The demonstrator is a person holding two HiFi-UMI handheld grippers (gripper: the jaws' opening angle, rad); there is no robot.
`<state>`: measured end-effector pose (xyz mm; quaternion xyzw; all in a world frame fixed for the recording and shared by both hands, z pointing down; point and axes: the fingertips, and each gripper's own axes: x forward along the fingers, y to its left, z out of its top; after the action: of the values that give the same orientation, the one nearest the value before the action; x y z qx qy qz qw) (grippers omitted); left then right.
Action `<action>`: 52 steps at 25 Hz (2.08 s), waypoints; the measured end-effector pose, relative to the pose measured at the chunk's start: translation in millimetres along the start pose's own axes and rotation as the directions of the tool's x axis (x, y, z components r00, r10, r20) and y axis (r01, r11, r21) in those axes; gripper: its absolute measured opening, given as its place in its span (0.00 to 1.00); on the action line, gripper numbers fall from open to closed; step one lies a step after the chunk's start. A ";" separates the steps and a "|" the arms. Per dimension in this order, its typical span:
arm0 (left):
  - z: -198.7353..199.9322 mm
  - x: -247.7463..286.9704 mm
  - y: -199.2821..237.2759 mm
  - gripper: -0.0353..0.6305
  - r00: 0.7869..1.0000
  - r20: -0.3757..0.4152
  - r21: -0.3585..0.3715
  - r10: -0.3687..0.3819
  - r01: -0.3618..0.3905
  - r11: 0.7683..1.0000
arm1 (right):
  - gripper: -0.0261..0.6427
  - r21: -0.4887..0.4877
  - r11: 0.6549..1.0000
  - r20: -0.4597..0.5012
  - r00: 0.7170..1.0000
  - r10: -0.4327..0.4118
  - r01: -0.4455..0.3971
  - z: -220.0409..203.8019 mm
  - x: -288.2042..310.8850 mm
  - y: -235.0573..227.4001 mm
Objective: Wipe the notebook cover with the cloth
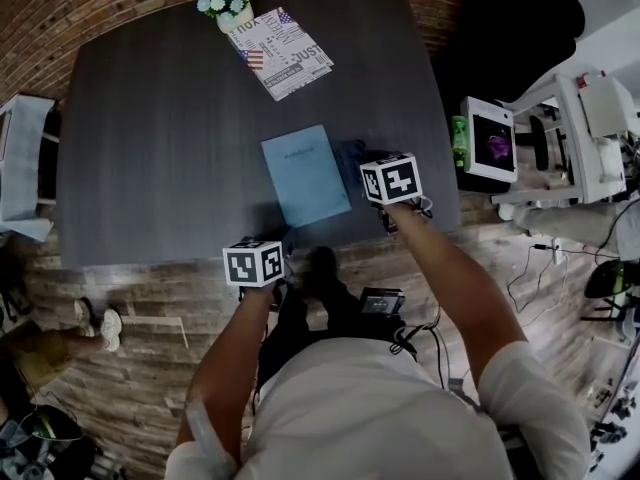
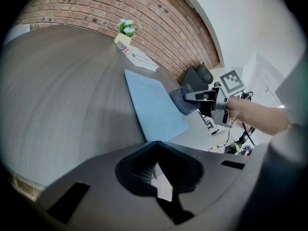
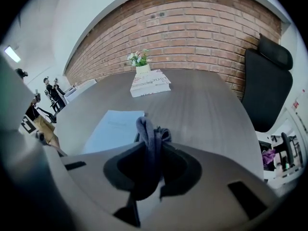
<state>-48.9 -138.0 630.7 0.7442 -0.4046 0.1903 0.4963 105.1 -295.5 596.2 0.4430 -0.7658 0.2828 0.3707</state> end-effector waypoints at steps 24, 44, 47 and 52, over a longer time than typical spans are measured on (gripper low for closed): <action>-16.8 -9.2 3.7 0.06 1.000 -0.025 0.004 -0.004 0.004 1.000 | 0.16 -0.059 0.950 -0.008 0.952 0.307 -0.307 4.1 0.1 160.3; -20.3 3.7 -4.0 0.06 0.997 -0.058 -0.002 -0.046 0.046 0.999 | 0.16 -0.112 0.933 -0.070 0.939 0.337 -0.343 -35.8 15.9 175.3; -20.0 3.8 -3.6 0.06 0.998 -0.061 -0.006 -0.036 0.035 0.999 | 0.16 -0.119 0.934 -0.069 0.942 0.330 -0.336 -37.4 15.0 169.8; -19.6 4.5 -3.5 0.06 0.998 -0.058 -0.009 -0.034 0.034 0.999 | 0.17 -0.109 0.939 -0.066 0.944 0.322 -0.327 -39.9 13.6 158.9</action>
<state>-41.1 -121.7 640.3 0.7432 -0.3781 0.2016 0.5139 -27.9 -200.4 613.3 0.2810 -0.8348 0.3045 0.3626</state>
